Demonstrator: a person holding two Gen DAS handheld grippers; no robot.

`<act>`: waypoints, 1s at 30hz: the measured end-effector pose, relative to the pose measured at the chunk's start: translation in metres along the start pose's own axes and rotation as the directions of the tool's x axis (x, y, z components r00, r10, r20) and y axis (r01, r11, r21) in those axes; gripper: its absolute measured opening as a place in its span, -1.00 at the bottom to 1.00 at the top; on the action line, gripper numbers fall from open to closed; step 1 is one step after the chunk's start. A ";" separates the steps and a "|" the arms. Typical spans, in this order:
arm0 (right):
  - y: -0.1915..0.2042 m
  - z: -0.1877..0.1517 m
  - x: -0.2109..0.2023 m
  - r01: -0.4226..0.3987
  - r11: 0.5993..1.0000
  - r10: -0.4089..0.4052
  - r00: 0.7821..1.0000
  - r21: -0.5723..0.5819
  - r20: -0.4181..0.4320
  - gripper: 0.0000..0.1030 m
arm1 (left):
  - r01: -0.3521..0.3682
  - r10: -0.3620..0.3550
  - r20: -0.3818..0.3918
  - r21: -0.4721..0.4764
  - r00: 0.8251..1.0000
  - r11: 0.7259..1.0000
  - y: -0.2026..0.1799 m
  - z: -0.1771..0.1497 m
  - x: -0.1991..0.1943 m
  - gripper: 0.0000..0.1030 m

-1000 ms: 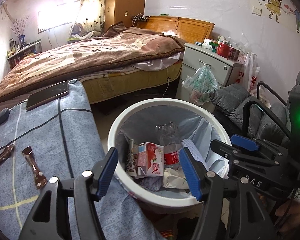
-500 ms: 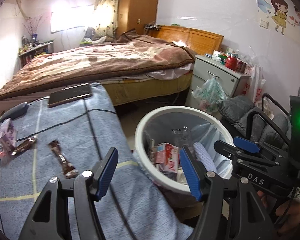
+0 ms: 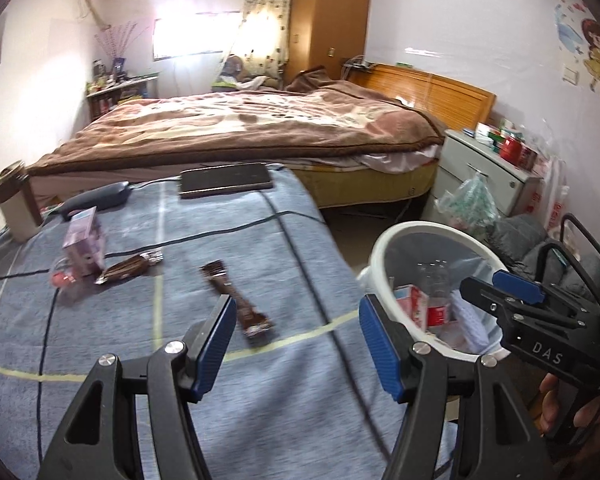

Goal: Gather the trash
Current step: 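Move both tools back over the bed toward the chocolate bar wrapper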

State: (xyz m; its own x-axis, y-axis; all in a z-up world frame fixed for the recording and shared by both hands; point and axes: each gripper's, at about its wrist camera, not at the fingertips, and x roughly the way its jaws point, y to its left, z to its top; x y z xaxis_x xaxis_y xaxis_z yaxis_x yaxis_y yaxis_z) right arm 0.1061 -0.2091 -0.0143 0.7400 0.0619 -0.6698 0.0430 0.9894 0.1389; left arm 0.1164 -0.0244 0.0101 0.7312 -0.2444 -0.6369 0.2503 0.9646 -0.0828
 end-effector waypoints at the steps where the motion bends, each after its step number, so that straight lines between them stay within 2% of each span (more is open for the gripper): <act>1: 0.004 0.000 0.001 -0.004 1.000 0.004 1.000 -0.007 -0.002 0.17 | -0.006 0.006 0.002 -0.007 1.000 1.000 0.006 -0.001 -0.002 0.28; 10: 0.037 0.003 0.009 -0.047 0.997 0.047 0.999 -0.061 -0.015 0.17 | -0.081 0.082 0.009 -0.079 0.997 0.994 0.057 -0.008 -0.014 0.28; 19: 0.082 0.006 0.026 -0.116 0.982 0.111 0.993 -0.150 -0.044 0.17 | -0.158 0.160 -0.004 -0.152 0.987 0.976 0.109 -0.016 -0.023 0.28; 28: 0.117 0.006 0.049 -0.155 0.965 0.137 0.986 -0.213 -0.099 0.17 | -0.233 0.231 -0.029 -0.199 0.972 0.952 0.155 -0.020 -0.024 0.28; 30: 0.122 0.007 0.053 -0.157 0.963 0.137 0.985 -0.217 -0.107 0.17 | -0.265 0.264 -0.033 -0.191 0.964 0.945 0.160 -0.020 -0.023 0.28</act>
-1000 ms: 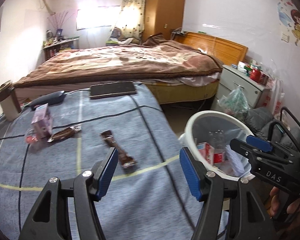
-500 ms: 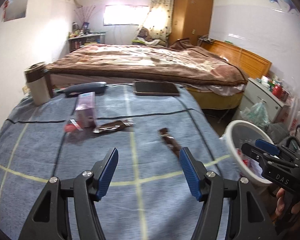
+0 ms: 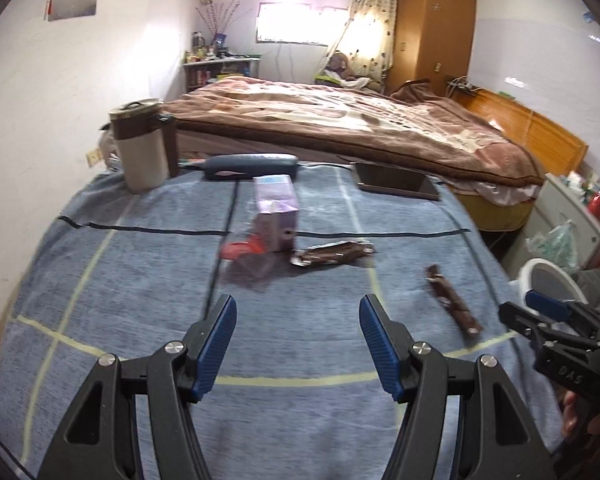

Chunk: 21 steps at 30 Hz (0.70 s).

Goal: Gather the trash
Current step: 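Move both tools back over the bed toward the chocolate bar wrapper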

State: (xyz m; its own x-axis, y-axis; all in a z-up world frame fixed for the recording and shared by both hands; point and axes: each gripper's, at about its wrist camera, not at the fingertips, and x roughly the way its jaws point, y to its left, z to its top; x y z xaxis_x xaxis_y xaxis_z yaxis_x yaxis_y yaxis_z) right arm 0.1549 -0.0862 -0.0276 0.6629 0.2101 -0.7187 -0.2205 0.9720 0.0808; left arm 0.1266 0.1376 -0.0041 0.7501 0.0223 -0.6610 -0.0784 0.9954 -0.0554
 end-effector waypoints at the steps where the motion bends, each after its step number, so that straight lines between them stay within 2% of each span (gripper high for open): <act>1: 0.002 0.001 0.002 -0.004 1.000 0.004 1.000 -0.004 -0.004 0.17 | -0.012 0.012 -0.002 0.003 1.000 1.000 0.003 0.001 0.002 0.28; 9: 0.014 0.008 0.022 -0.006 1.000 0.005 0.999 -0.028 -0.036 0.17 | 0.023 -0.027 -0.047 -0.087 0.999 0.996 0.030 0.006 0.027 0.29; 14: 0.016 0.013 0.034 -0.016 1.000 0.015 0.998 -0.022 -0.056 0.16 | 0.017 -0.023 -0.060 -0.104 0.998 0.994 0.039 0.013 0.043 0.29; 17: 0.018 0.015 0.039 -0.016 0.999 0.014 0.998 -0.029 -0.066 0.02 | -0.003 -0.005 -0.081 -0.098 0.997 0.995 0.041 0.016 0.056 0.29; 21: 0.022 0.016 0.045 -0.017 0.999 0.013 0.997 -0.048 -0.076 -0.04 | 0.026 -0.044 -0.104 -0.168 0.994 0.985 0.052 0.019 0.070 0.29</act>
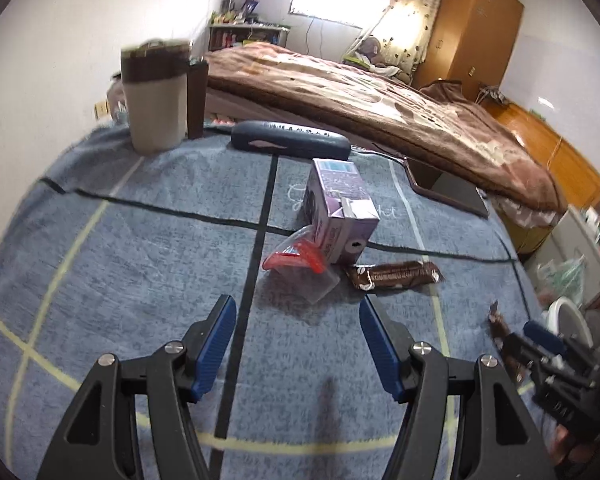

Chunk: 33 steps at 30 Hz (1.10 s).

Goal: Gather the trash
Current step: 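Move both tools back over the bed toward the chocolate bar wrapper, then grasp the brown chocolate bar wrapper with the right tool while the left tool grasps the red plastic bag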

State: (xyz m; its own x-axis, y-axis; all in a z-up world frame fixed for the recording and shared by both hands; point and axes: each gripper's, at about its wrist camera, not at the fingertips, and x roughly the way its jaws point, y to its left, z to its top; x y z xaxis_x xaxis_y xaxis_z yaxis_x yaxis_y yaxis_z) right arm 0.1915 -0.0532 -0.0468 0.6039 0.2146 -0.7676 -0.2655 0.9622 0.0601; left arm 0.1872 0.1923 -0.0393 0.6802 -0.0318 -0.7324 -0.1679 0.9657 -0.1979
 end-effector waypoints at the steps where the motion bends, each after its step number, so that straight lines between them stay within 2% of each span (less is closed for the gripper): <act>1: -0.001 0.001 0.001 -0.001 1.000 0.001 1.000 0.003 -0.001 -0.13 | -0.007 0.007 -0.007 -0.003 1.000 1.000 0.001 0.001 0.004 0.29; 8: 0.000 0.004 0.005 -0.005 1.000 0.005 1.000 0.000 -0.007 -0.36 | -0.023 0.023 -0.016 -0.005 1.000 1.000 -0.001 0.009 0.019 0.29; 11: 0.001 0.005 0.009 -0.011 1.000 0.011 1.000 -0.001 -0.011 -0.36 | -0.017 0.017 -0.005 -0.014 1.000 1.000 -0.002 0.013 0.023 0.29; 16: 0.002 0.005 0.015 -0.007 1.000 0.007 1.000 -0.003 -0.023 -0.37 | -0.024 0.023 -0.033 -0.037 0.999 0.999 0.000 0.019 0.036 0.28; 25: 0.003 0.005 0.019 0.002 1.000 -0.003 0.999 -0.008 -0.033 -0.52 | -0.041 0.039 -0.050 -0.039 0.998 0.998 0.001 0.018 0.049 0.27; 28: 0.002 0.005 0.020 0.003 1.000 -0.003 0.999 -0.006 -0.033 -0.63 | -0.054 0.053 -0.042 -0.028 0.998 0.998 0.000 0.018 0.049 0.07; 31: 0.004 0.005 0.020 0.004 1.000 -0.005 0.999 -0.011 -0.032 -0.63 | -0.062 0.061 -0.042 -0.024 0.997 0.998 0.001 0.018 0.049 -0.21; 33: 0.004 0.005 0.020 0.002 1.000 -0.003 1.000 -0.008 -0.031 -0.64 | -0.067 0.066 -0.041 -0.024 0.997 0.997 0.002 0.018 0.048 -0.31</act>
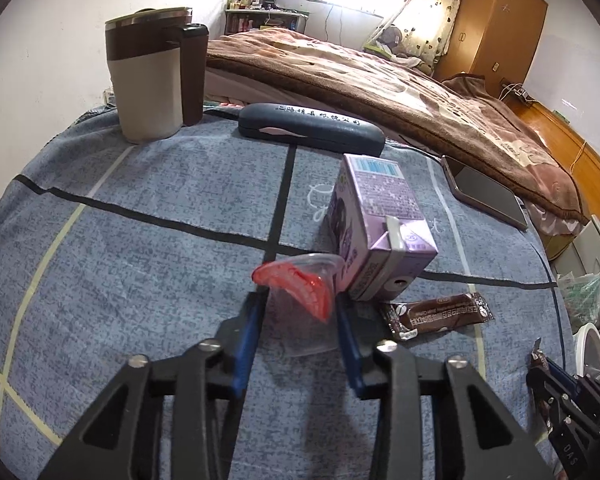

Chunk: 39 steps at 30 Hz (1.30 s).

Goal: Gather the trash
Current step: 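Grasp the brown chocolate bar wrapper with the right tool while the left tool grasps the red plastic bag, then carry wrapper and red plastic cup over the bin while opening both tools to drop them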

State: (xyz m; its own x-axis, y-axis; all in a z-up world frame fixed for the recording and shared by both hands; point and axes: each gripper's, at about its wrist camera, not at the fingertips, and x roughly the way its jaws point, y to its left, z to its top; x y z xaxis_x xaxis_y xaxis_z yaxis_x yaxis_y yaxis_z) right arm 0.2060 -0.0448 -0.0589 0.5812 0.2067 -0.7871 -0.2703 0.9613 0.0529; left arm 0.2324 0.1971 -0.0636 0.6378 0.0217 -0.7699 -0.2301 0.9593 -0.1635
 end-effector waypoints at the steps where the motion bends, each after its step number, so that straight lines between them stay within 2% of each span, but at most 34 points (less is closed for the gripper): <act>1: -0.001 0.000 0.000 -0.001 1.000 0.001 1.000 0.002 0.000 -0.64 | 0.000 0.000 0.000 -0.003 1.000 1.000 0.001 0.000 0.000 -0.36; 3: -0.001 0.000 0.000 -0.004 1.000 0.004 1.000 0.004 0.000 -0.64 | -0.002 0.002 0.000 -0.002 1.000 1.000 0.002 -0.001 -0.001 -0.41; 21: -0.001 -0.002 -0.009 -0.026 1.000 0.025 0.999 0.018 0.024 -0.66 | -0.035 0.033 0.039 0.048 0.999 0.998 -0.003 -0.016 -0.026 -0.41; 39: -0.007 -0.010 -0.044 -0.039 0.998 0.036 0.995 0.040 0.092 -0.66 | -0.008 -0.005 0.107 0.121 0.994 0.993 -0.030 -0.039 -0.078 -0.41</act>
State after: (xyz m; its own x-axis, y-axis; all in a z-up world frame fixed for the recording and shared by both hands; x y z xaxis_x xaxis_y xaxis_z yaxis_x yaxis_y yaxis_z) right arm 0.1749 -0.0627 -0.0310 0.6396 0.2567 -0.7246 -0.2622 0.9589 0.1083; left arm 0.1614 0.1556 -0.0229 0.7136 0.0471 -0.6990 -0.1446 0.9862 -0.0811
